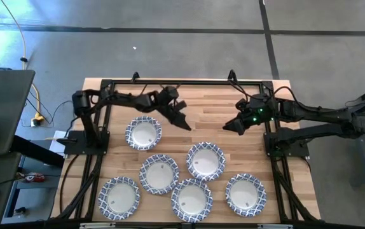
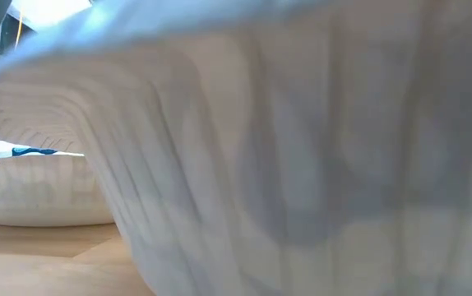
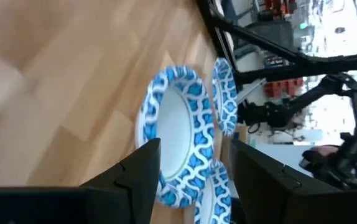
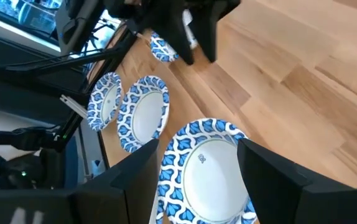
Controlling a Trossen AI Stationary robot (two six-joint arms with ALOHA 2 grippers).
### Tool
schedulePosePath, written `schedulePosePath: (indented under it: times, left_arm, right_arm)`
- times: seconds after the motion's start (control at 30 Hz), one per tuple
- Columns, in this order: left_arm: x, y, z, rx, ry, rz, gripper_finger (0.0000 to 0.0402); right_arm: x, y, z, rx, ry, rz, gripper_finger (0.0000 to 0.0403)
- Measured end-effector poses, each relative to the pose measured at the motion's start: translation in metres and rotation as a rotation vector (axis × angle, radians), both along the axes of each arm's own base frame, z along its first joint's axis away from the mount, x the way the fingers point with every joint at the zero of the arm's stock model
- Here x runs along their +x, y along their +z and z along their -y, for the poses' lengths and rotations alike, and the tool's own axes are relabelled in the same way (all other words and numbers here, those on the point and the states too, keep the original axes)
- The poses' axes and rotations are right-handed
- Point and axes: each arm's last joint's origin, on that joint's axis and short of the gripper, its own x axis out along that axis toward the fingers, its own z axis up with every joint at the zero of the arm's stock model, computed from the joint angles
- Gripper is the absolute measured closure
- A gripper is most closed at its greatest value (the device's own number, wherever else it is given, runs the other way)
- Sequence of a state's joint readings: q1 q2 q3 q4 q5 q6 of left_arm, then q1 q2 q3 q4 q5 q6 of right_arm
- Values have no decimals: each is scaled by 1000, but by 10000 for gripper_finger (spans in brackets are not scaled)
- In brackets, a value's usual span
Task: Nest bowls inside each other
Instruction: Stack the white patterned bowl on top of the other white patterned bowls
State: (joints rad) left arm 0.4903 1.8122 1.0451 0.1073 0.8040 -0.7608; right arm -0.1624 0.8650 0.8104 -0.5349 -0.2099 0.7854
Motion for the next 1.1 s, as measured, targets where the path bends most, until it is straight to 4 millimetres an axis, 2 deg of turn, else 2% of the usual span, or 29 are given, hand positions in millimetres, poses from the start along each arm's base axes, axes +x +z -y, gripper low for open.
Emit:
schedulePosePath:
  times: [0.13, 0.23, 0.43, 0.63, 0.93, 1.1]
  left_arm:
    - [-1, 23, -22, 83, -18, -56, 224]
    - [-9, 41, -34, 190, -38, -165, 224]
    - [-31, 68, -40, 442, -138, -475, 224]
    - [-47, 66, -34, 528, -270, -692, 224]
    - [-58, 52, -23, 553, -423, -795, 224]
    - [-66, 50, -30, 576, -446, -838, 224]
  right_arm:
    - [1, 2, 0, -15, 3, 23, 197]
    - [2, 3, 1, -53, 6, 44, 197]
    - [6, 9, 2, -155, 36, 116, 197]
    - [9, 18, 3, -263, 75, 220, 197]
    - [10, 19, 3, -290, 81, 228, 197]
    - [10, 19, 3, -288, 81, 226, 197]
